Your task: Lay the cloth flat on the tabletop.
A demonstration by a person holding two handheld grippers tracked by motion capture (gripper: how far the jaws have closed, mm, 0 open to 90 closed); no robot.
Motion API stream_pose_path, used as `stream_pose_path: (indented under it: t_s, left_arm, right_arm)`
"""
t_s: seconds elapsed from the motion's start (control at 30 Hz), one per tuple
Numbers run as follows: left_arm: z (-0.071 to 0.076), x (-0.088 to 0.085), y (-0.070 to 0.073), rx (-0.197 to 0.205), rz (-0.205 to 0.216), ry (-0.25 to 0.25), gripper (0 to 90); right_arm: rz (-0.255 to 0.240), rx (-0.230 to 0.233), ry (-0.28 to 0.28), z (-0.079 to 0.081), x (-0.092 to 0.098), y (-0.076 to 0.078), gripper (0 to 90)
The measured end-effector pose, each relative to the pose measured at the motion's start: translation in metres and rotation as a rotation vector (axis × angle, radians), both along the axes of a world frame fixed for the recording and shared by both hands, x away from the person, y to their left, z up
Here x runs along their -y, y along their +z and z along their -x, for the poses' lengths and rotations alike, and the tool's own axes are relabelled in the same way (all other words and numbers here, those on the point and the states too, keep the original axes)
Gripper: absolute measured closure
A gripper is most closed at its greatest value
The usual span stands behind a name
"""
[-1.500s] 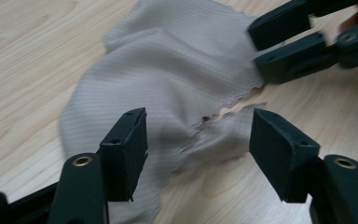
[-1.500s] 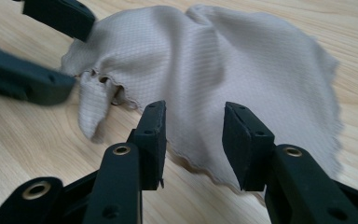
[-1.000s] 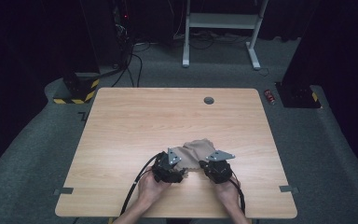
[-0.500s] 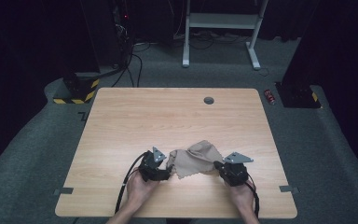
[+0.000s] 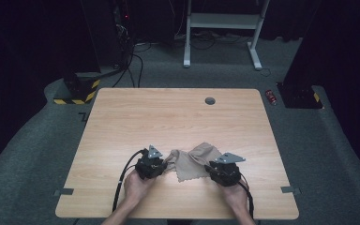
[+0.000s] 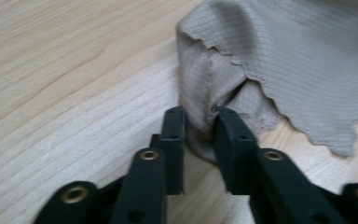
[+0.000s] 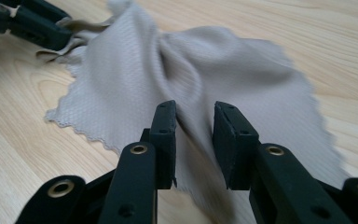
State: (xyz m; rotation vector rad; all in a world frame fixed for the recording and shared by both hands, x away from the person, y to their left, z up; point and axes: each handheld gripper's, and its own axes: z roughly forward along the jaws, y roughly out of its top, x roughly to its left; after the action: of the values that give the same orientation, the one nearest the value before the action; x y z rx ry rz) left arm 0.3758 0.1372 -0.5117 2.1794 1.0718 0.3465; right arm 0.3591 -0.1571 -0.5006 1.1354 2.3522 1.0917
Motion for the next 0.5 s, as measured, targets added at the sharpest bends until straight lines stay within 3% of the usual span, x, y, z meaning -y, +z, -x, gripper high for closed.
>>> stream_pose_path:
  t_s: [0.1, 0.17, 0.23, 0.5]
  left_arm:
    - [-0.003, -0.002, 0.000, -0.036, 0.038, -0.018, 82.8]
    - [-0.005, -0.003, 0.001, -0.048, 0.036, -0.017, 86.6]
    - [-0.007, -0.004, 0.006, -0.021, 0.006, -0.019, 87.4]
    - [-0.019, -0.020, 0.045, 0.129, 0.026, 0.043, 87.4]
  right_arm:
    - [0.048, -0.006, 0.023, -0.003, -0.015, -0.006, 74.7]
    - [0.068, -0.033, 0.036, -0.007, -0.020, -0.011, 80.9]
    - [0.079, -0.038, 0.042, -0.008, -0.021, -0.014, 85.3]
    - [0.049, 0.014, 0.082, 0.010, -0.015, 0.003, 88.2]
